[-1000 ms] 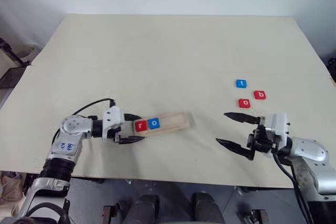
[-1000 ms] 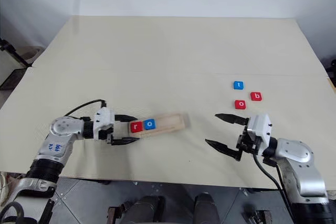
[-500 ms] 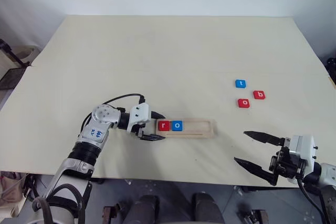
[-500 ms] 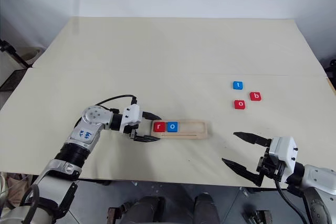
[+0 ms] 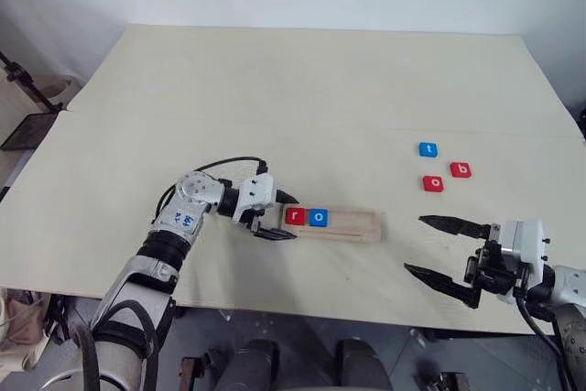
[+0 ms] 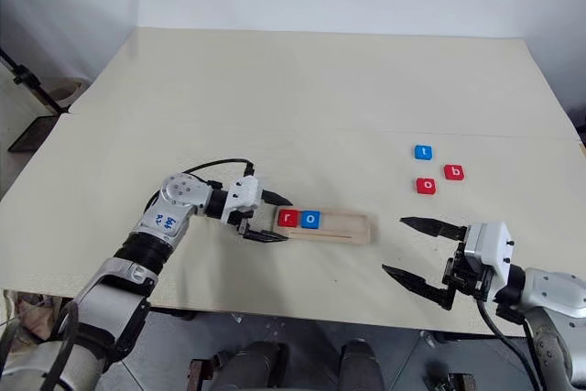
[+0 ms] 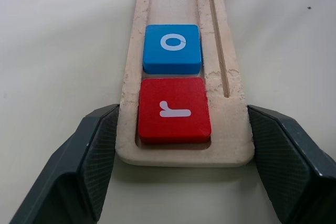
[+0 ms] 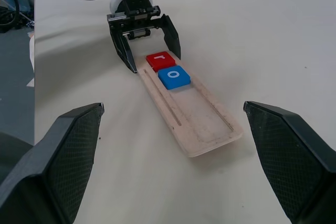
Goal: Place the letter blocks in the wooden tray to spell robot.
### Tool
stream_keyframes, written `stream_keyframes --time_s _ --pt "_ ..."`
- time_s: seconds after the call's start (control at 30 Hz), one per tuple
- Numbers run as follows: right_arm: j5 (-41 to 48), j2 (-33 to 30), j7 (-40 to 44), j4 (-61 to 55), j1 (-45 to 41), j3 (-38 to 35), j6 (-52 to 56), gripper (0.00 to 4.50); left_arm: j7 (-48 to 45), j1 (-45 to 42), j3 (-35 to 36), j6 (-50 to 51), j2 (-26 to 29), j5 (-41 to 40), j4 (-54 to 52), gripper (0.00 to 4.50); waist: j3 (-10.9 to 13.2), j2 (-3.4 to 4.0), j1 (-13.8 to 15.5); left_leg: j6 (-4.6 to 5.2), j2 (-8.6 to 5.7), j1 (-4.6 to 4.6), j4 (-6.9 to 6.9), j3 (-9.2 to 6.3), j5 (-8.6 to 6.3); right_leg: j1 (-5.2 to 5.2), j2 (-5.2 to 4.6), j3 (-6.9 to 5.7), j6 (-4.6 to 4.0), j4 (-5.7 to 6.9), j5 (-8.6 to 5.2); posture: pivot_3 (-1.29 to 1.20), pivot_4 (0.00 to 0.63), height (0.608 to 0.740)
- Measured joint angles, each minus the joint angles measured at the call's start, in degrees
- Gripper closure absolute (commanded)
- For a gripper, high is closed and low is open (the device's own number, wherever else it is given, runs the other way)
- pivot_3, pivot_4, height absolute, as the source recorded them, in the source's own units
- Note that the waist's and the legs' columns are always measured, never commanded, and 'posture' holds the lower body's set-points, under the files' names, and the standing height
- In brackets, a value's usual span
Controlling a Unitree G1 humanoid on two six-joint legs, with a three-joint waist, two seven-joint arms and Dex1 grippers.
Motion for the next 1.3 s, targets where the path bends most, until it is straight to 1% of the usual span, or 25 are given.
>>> stream_keyframes --time_s 0.03,0.1,0.17,0.33,0.53,0.63,0.73,0.87,1.0,1.17,1.3 --pt "0.0 0.0 0.1 0.3 -0.1 0.0 0.2 0.0 0.1 -0.2 0.0 0.4 -0.1 0.1 0.1 1.1 0.0 0.0 0.0 0.01 0.0 0.0 0.0 0.0 -0.01 0.0 0.0 0.0 0.0 -0.01 0.0 0.0 0.15 0.74" --pt "-0.1 0.0 0.1 0.9 -0.1 0.0 0.4 0.0 0.0 -0.1 0.3 2.4 -0.3 -0.1 -0.2 0.38 0.0 0.0 0.0 0.03 0.0 0.0 0.0 0.0 -0.02 0.0 0.0 0.0 0.01 -0.02 0.01 0.0 0.15 0.74" --pt "-0.1 0.0 0.1 1.0 -0.1 0.0 0.4 0.0 -0.1 0.0 0.7 4.2 -0.3 -0.4 -0.7 0.05 0.0 -0.01 -0.1 0.03 0.0 -0.01 0.0 0.0 -0.02 0.0 0.0 0.0 0.01 -0.02 0.01 0.0 0.15 0.74" --pt "-0.1 0.0 -0.3 1.0 0.8 -0.1 0.4 0.0 -0.5 3.2 1.9 5.7 1.2 -1.0 -5.2 0.05 0.0 -0.02 -0.3 0.02 0.02 -0.01 -0.01 -0.01 -0.03 -0.03 0.01 0.0 0.01 -0.04 0.01 0.0 0.15 0.74" --pt "-0.1 0.9 -2.8 1.0 3.1 -2.3 0.2 0.0 -1.2 7.8 6.8 2.7 6.0 -4.0 -7.0 0.05 0.0 -0.02 -0.7 0.0 0.03 -0.02 -0.03 -0.03 -0.04 -0.05 0.01 0.0 0.0 -0.04 0.01 0.0 0.15 0.74" --pt "-0.2 4.3 -6.3 1.2 4.8 -5.6 -2.0 0.0 -2.6 12.1 11.2 1.0 9.0 -7.7 -8.6 0.05 0.0 -0.02 -0.7 -0.01 0.04 -0.02 -0.06 -0.07 -0.05 -0.05 0.01 0.0 0.0 -0.08 0.01 0.0 0.15 0.74" --pt "-1.0 7.5 -9.7 2.8 6.0 -8.2 -3.8 0.0 -0.9 15.5 15.7 1.2 10.7 -10.3 -10.8 0.05 0.0 -0.01 -0.7 -0.01 0.03 -0.02 -0.05 -0.08 -0.05 -0.03 -0.01 0.01 -0.01 -0.09 0.02 0.0 0.15 0.74" --pt "-2.1 9.9 -13.1 5.8 6.2 -10.5 -6.1 0.0 2.8 19.7 20.2 3.0 10.9 -13.8 -17.8 0.05 0.0 0.01 -0.6 -0.01 0.04 -0.02 -0.06 -0.08 -0.07 -0.02 -0.01 0.04 -0.02 -0.11 0.02 0.0 0.15 0.74" --pt "-2.4 11.7 -15.0 8.4 7.5 -11.7 -7.2 0.0 4.4 25.7 21.3 8.0 10.8 -17.2 -26.0 0.05 0.0 0.03 -0.7 -0.01 0.06 -0.01 -0.15 -0.08 -0.07 -0.04 0.01 0.06 -0.02 -0.14 0.02 0.0 0.15 0.74" --pt "-3.6 12.8 -17.2 9.2 7.2 -11.5 -8.7 0.0 7.2 26.9 21.7 12.2 10.7 -19.8 -32.5 0.05 0.0 0.06 -0.8 -0.01 0.06 0.02 -0.13 -0.06 -0.07 -0.02 0.01 0.08 -0.05 -0.11 0.04 0.0 0.15 0.74" --pt "-4.7 12.8 -19.9 8.5 5.4 -9.9 -8.0 0.0 7.1 26.9 21.2 13.7 10.6 -20.5 -34.7 0.05 0.0 0.1 -1.5 -0.01 0.06 0.03 -0.16 -0.06 -0.07 -0.03 0.01 0.07 -0.05 -0.12 0.04 0.0 0.15 0.74"
